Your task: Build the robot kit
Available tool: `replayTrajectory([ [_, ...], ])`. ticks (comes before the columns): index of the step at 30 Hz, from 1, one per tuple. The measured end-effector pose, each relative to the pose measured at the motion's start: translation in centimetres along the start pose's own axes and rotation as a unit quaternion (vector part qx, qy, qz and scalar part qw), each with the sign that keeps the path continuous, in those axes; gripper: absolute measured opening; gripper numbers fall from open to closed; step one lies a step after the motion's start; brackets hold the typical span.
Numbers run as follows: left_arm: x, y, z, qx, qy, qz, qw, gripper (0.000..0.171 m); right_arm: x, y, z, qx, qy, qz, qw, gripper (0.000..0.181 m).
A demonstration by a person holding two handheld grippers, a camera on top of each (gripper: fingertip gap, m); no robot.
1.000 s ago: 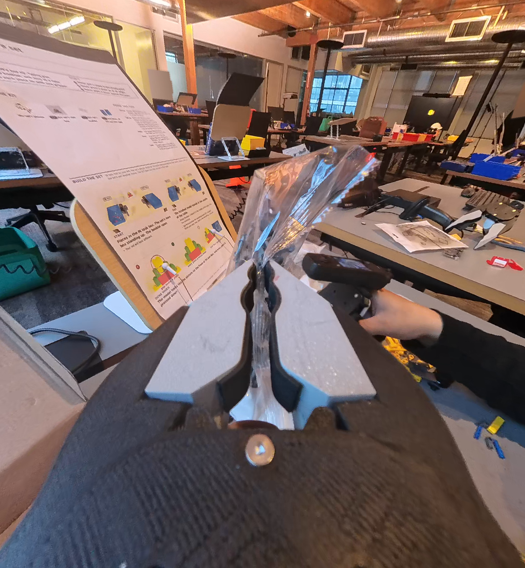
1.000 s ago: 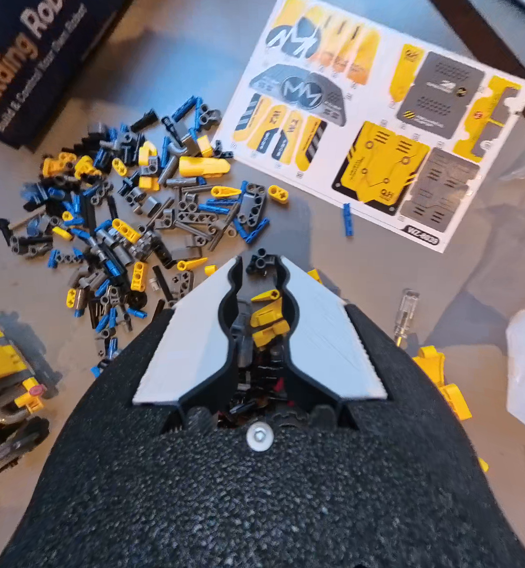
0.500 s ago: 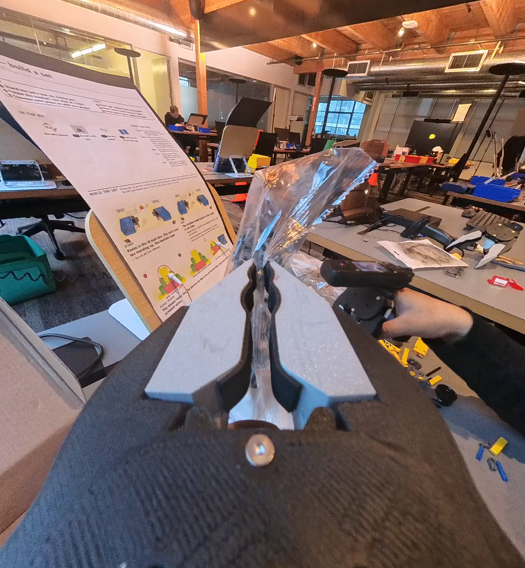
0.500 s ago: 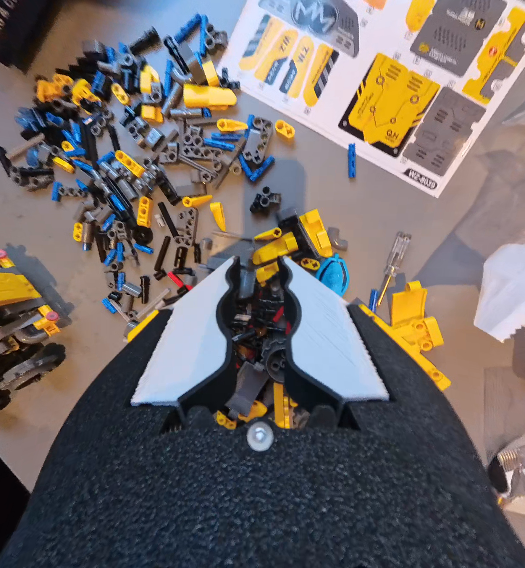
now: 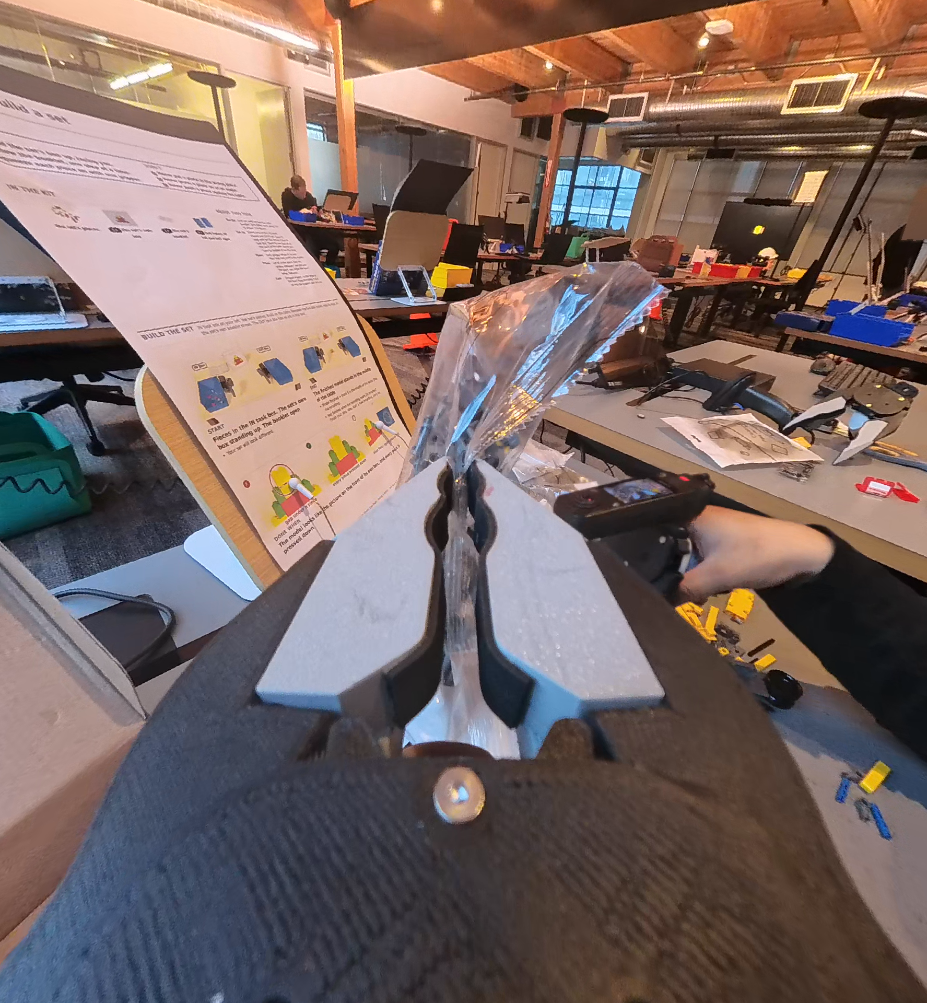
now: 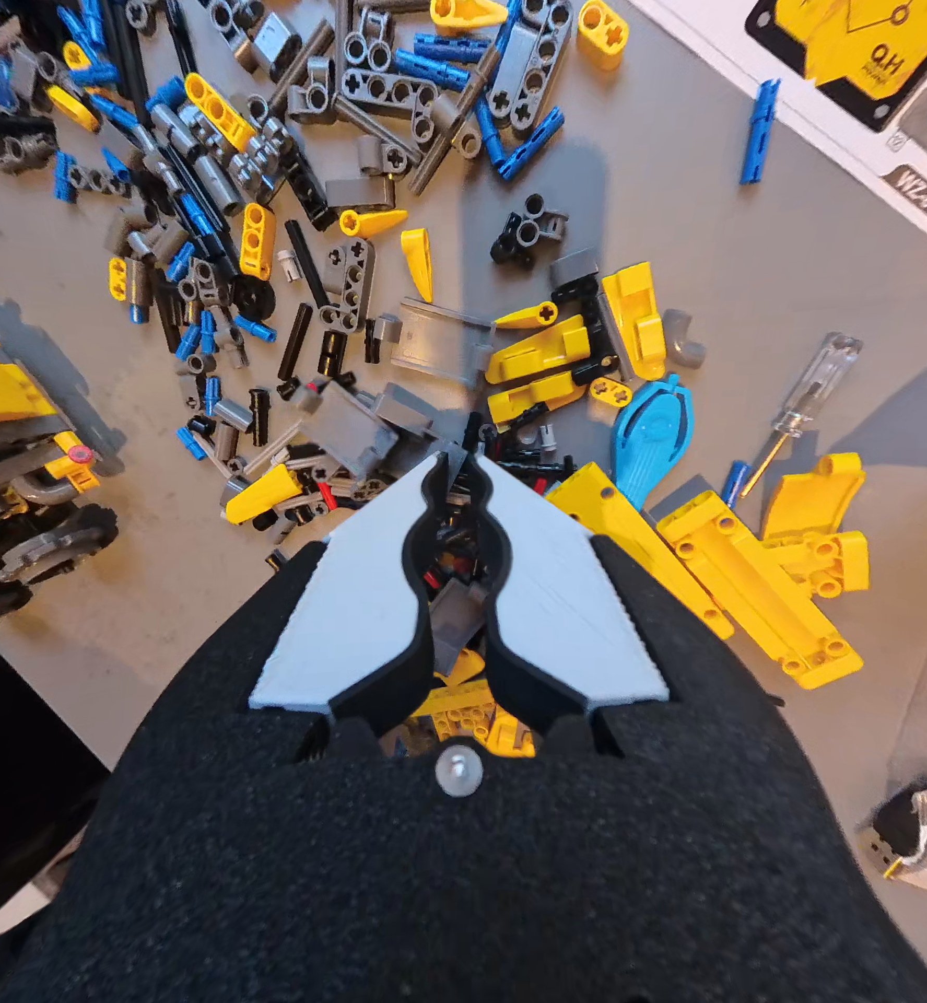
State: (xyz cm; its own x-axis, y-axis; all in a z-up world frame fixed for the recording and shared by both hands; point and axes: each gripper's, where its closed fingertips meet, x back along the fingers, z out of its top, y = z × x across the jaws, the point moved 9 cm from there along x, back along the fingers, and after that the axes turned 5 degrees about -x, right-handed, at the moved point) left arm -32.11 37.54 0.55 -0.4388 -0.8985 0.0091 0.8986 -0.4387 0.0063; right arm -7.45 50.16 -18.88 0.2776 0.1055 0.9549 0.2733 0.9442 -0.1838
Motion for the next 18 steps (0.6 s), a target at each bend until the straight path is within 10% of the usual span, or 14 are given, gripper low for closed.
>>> replayTrajectory([
  [18,-0.2,0.1,-0.2,-0.001,-0.005,-0.001,1.000,0.000,-0.6,0.5,-0.2,-0.024,0.001,0.035,0.999,0.005],
])
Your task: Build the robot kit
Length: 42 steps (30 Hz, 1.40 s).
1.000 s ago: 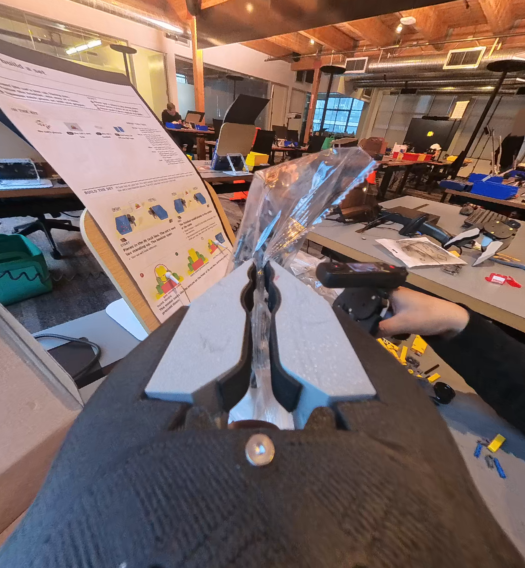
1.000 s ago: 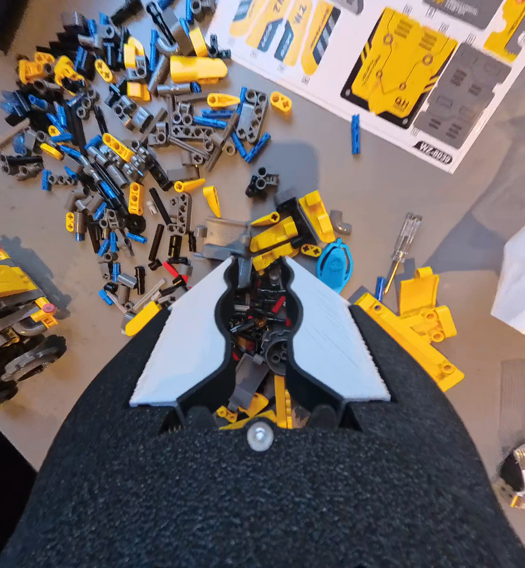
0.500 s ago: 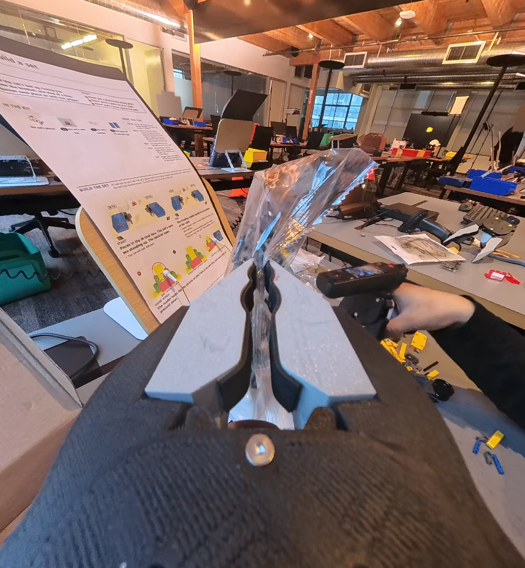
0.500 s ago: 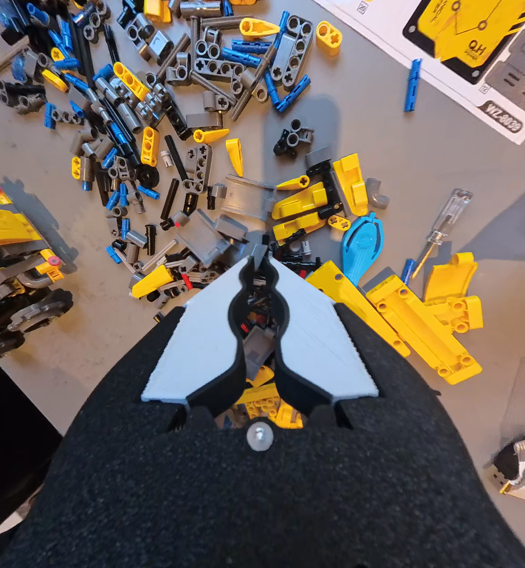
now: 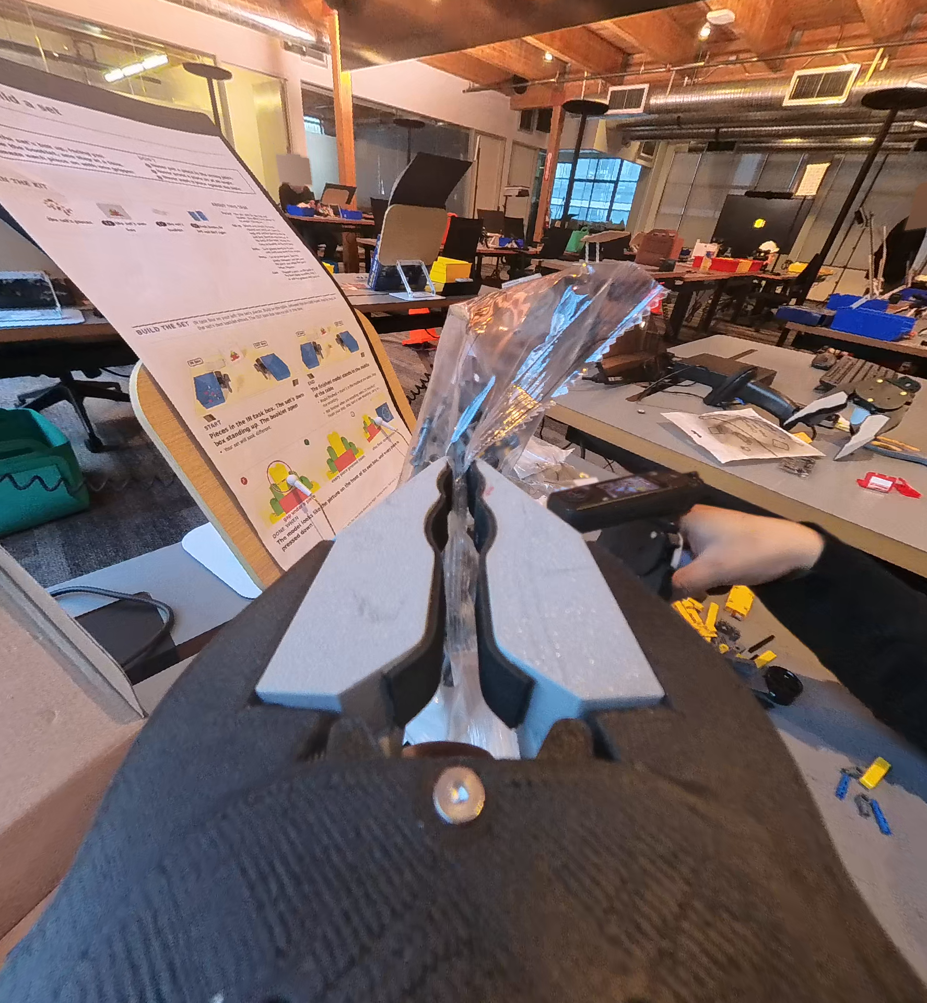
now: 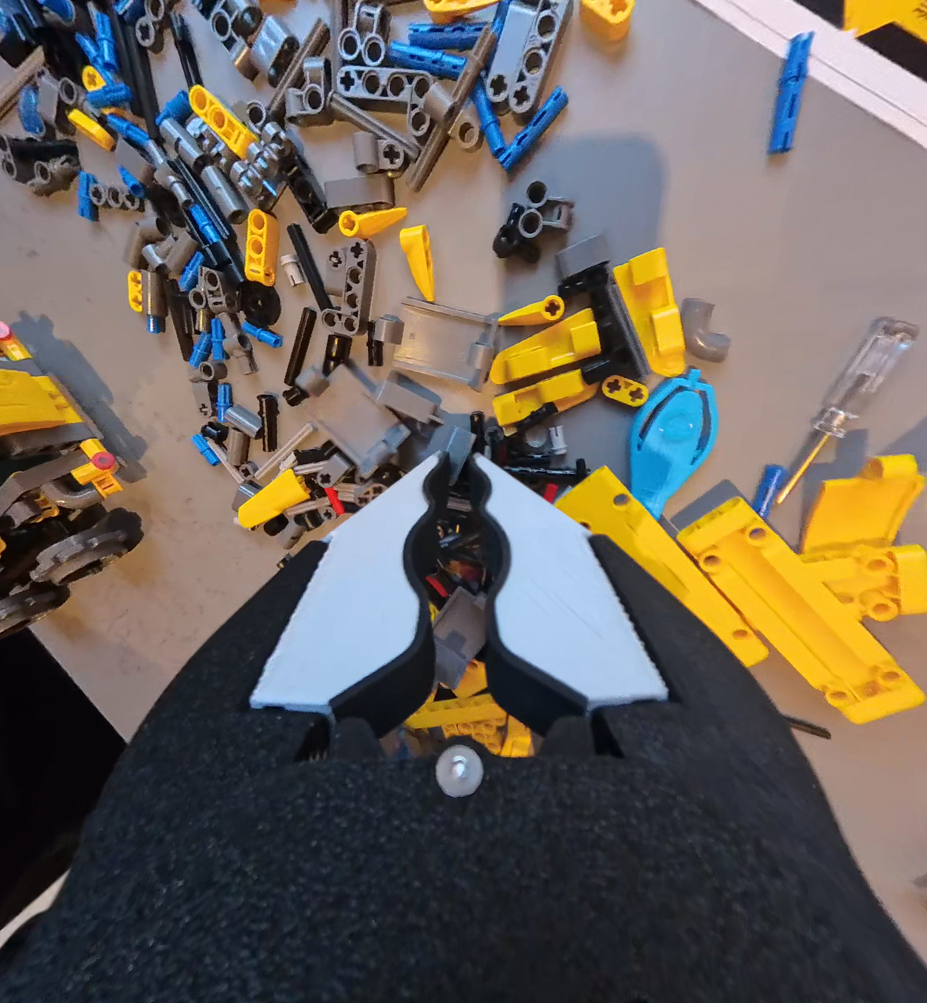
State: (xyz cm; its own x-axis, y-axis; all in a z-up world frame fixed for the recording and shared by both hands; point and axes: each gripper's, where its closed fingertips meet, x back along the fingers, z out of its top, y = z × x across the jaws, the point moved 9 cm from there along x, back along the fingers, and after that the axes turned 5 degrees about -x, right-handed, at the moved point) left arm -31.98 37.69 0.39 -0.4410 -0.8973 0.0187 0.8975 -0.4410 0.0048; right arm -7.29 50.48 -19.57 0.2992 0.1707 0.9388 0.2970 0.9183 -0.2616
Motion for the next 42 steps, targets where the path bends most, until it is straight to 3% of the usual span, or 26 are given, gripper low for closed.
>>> replayTrajectory([
  [3,0.2,-0.2,0.1,0.001,0.004,0.003,1.000,0.000,0.6,0.1,0.3,-0.002,0.020,-0.005,1.000,0.000],
  [10,0.5,-0.3,0.3,0.002,0.009,0.006,1.000,0.000,5.1,-0.1,1.2,0.006,0.145,-0.033,0.989,0.000],
  [16,0.6,-0.3,0.4,-0.002,0.010,0.010,1.000,0.000,6.8,-1.9,2.6,0.155,0.195,-0.229,0.941,0.000],
  [20,0.8,-0.4,0.5,-0.001,0.013,0.012,1.000,0.000,6.8,-2.8,2.7,0.204,0.188,-0.286,0.917,0.001],
  [26,1.5,-0.6,0.9,-0.007,0.017,0.020,1.000,0.000,6.7,-5.1,2.4,0.217,0.185,-0.203,0.937,0.000],
  [32,3.4,-1.1,1.7,-0.054,-0.012,0.045,0.997,0.000,6.1,-7.2,2.2,0.251,0.165,-0.163,0.940,0.000],
  [42,5.2,-2.3,2.5,-0.048,0.017,0.071,0.996,0.000,4.7,-8.1,2.1,0.239,0.165,-0.105,0.951,0.000],
])
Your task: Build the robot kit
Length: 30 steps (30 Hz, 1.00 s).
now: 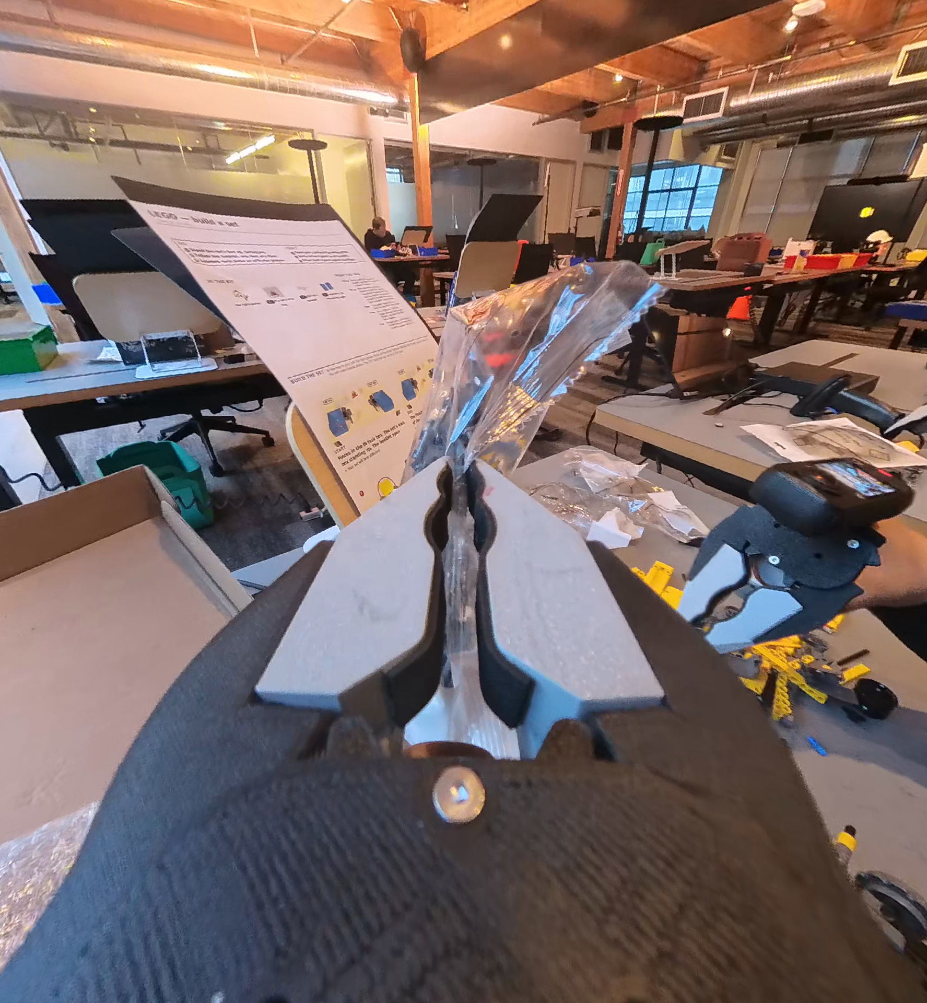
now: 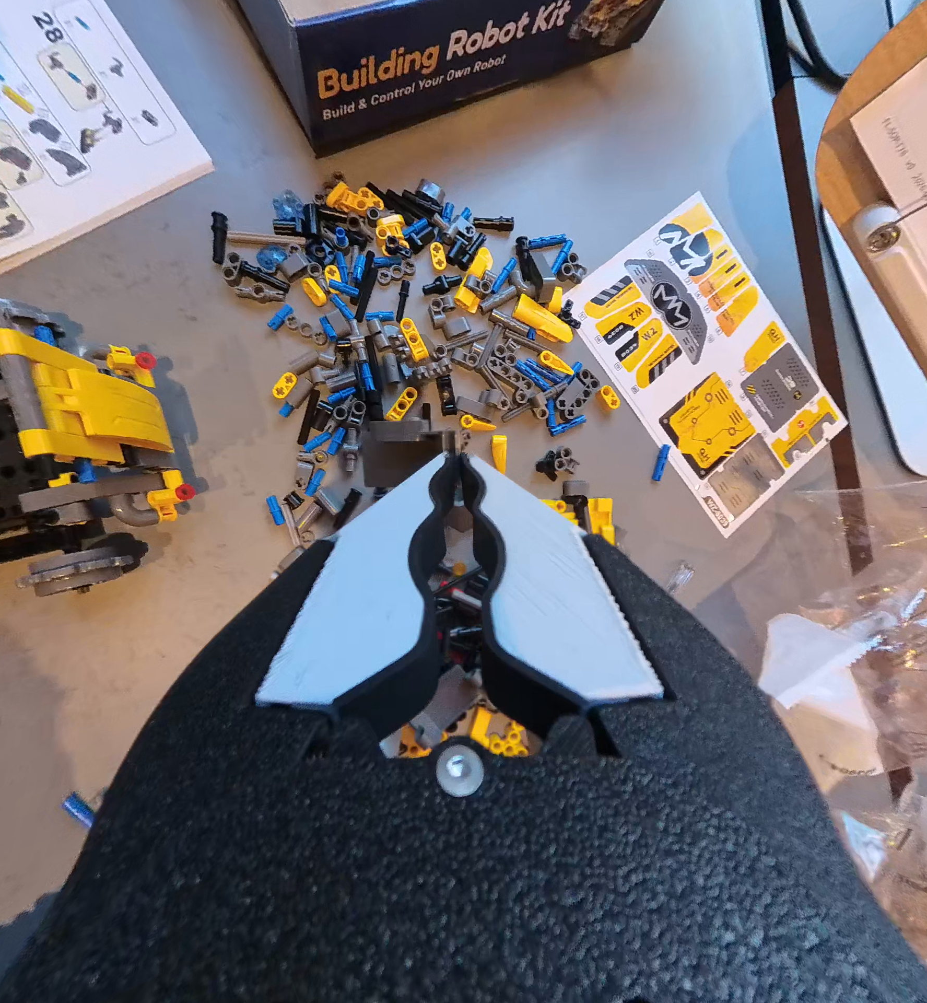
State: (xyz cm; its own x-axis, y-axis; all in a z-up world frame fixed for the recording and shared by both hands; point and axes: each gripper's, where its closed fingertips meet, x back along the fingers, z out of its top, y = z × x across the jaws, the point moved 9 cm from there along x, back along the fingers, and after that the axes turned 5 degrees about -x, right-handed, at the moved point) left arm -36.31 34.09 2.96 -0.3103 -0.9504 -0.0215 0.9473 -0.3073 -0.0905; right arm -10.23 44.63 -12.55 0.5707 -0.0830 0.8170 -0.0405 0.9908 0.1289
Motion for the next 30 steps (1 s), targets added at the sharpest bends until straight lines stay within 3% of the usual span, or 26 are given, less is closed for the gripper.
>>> replayTrajectory([
  [15,0.7,-1.2,0.0,0.022,0.015,-0.005,1.000,0.000,2.0,-4.2,-5.2,-0.099,-0.063,0.013,0.993,0.000],
  [24,0.9,-0.7,0.3,0.017,0.020,-0.011,1.000,0.000,1.2,-6.4,-6.0,-0.067,-0.150,0.064,0.984,0.000],
  [30,0.9,-0.6,0.3,0.015,0.019,-0.012,1.000,0.000,-0.3,-7.3,-6.2,0.004,-0.205,0.073,0.976,0.001],
])
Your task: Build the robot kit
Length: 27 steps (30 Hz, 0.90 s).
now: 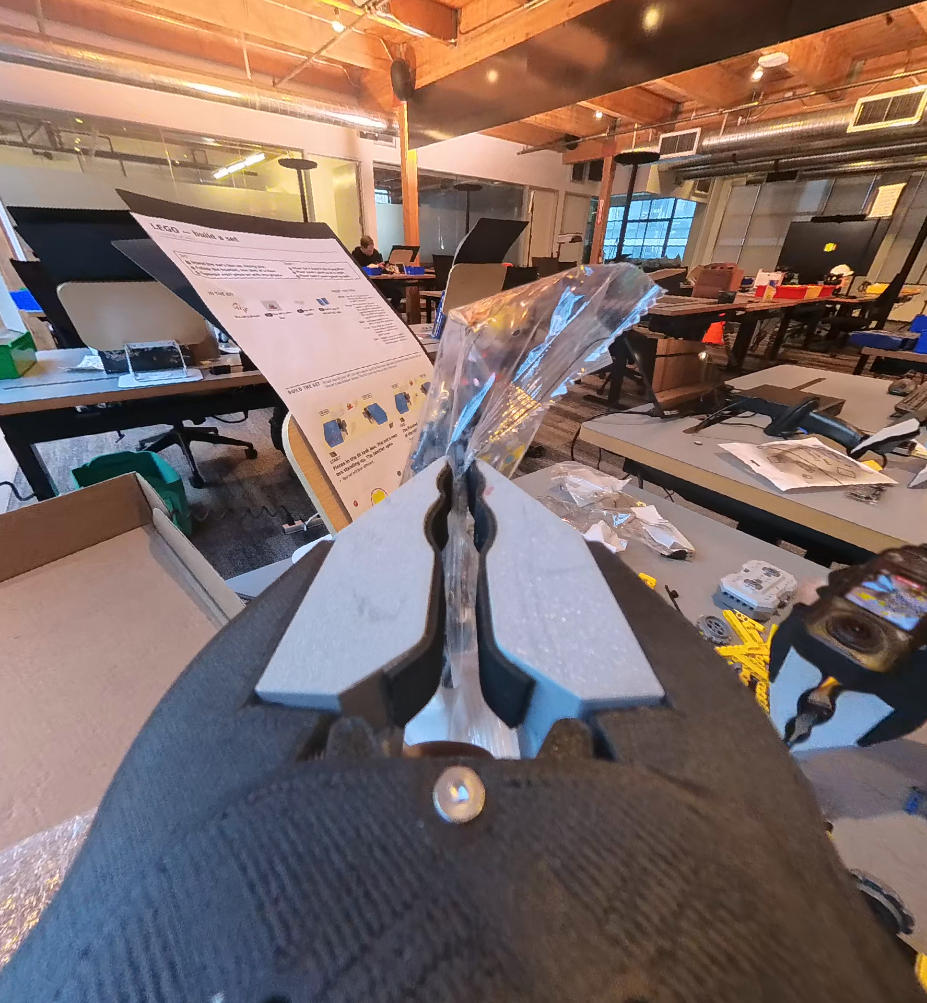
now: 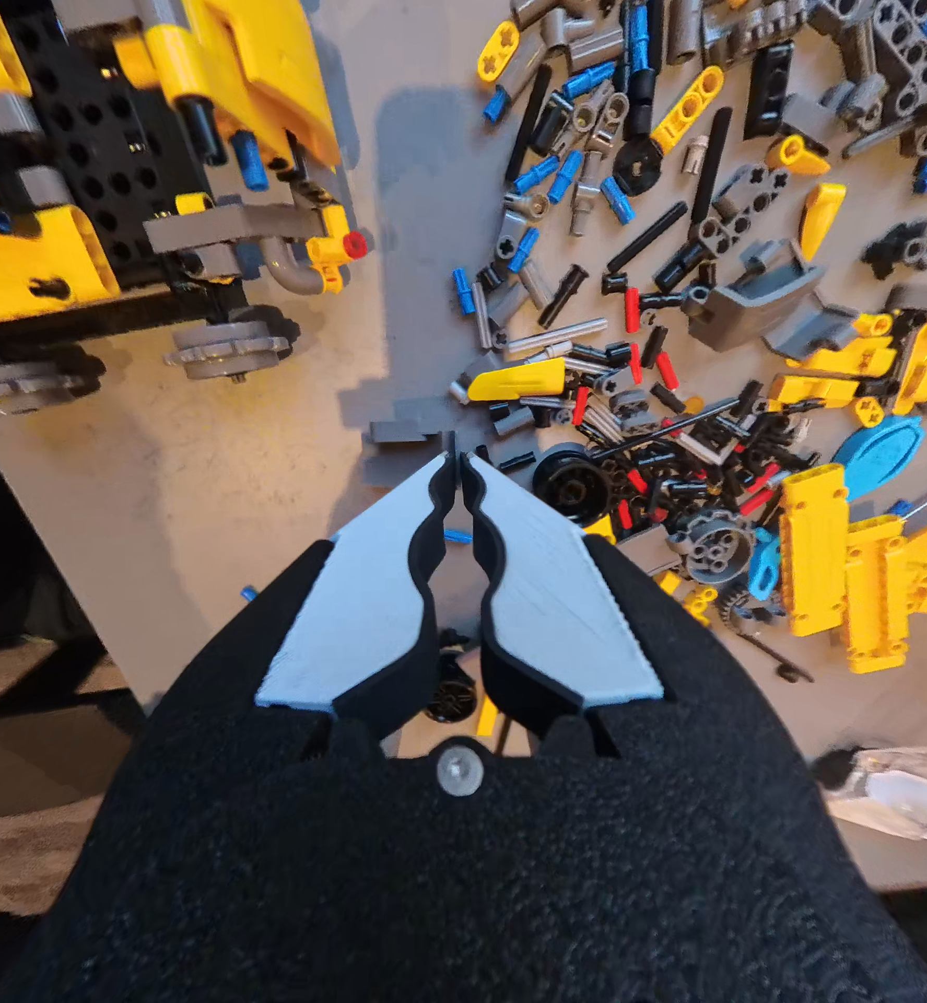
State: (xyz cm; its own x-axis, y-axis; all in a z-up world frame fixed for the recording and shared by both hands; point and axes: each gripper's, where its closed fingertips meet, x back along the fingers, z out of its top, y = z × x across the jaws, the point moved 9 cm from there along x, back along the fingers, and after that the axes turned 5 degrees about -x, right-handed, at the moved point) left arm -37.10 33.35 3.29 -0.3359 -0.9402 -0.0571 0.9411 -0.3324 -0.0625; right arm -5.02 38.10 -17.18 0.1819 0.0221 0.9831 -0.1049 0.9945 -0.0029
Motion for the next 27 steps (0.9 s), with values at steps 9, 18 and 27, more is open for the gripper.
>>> replayTrajectory([
  [9,-0.6,-0.1,-0.7,0.005,-0.022,-0.027,0.999,0.000,1.8,2.7,1.6,-0.007,0.043,-0.061,0.997,0.000],
  [18,-1.5,-0.6,-2.2,0.119,-0.004,-0.159,0.980,0.000,0.3,7.5,2.8,-0.096,0.139,-0.060,0.984,0.011],
  [27,-2.0,1.8,-1.8,0.156,0.020,-0.306,0.939,0.000,6.1,5.9,3.1,-0.148,0.364,0.014,0.919,0.045],
])
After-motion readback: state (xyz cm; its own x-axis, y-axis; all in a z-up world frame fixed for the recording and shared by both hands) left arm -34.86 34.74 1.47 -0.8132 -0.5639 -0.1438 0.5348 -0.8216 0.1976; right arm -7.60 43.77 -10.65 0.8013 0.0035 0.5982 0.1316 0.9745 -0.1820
